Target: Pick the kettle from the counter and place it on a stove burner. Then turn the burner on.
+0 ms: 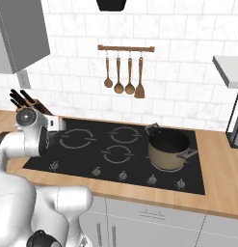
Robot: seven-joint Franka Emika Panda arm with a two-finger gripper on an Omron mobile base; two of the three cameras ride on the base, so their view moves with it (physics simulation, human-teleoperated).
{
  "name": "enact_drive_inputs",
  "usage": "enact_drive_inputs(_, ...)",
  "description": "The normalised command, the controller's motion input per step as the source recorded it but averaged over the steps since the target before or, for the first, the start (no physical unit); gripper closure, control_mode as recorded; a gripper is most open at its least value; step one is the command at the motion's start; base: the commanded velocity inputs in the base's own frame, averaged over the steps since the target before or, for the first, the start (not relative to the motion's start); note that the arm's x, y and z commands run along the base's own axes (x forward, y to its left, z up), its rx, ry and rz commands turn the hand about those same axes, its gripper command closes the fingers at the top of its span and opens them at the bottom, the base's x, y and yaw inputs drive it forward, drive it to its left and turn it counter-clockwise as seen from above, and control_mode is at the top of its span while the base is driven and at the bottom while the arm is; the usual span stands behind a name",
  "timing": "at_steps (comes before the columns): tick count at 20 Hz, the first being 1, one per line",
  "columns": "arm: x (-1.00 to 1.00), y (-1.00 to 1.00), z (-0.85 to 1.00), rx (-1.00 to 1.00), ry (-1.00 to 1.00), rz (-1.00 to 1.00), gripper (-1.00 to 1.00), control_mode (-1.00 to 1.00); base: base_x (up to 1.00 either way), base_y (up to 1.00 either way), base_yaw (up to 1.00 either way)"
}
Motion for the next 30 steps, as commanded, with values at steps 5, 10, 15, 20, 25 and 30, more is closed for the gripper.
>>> enact_drive_inputs(5,0.35,-0.34,0.0,0.0,0.0,0.0,1.0,-1.0,0.0,0.0,0.0)
enact_drive_inputs(10,0.42,-0.38,-0.02,-0.01,0.01,0.0,1.0,-1.0,0.0,0.0,0.0)
enact_drive_inputs(15,0.39,-0.2,-0.05,-0.04,0.0,-0.02,1.0,-1.0,0.0,0.0,0.0)
enact_drive_inputs(20,0.33,-0.03,-0.13,-0.06,0.0,-0.02,1.0,-1.0,0.0,0.0,0.0)
enact_drive_inputs(25,0.21,-0.01,-0.2,-0.05,0.0,0.0,1.0,-1.0,0.0,0.0,0.0)
enact_drive_inputs(30,0.18,0.0,-0.22,-0.03,0.0,0.0,1.0,-1.0,0.0,0.0,0.0)
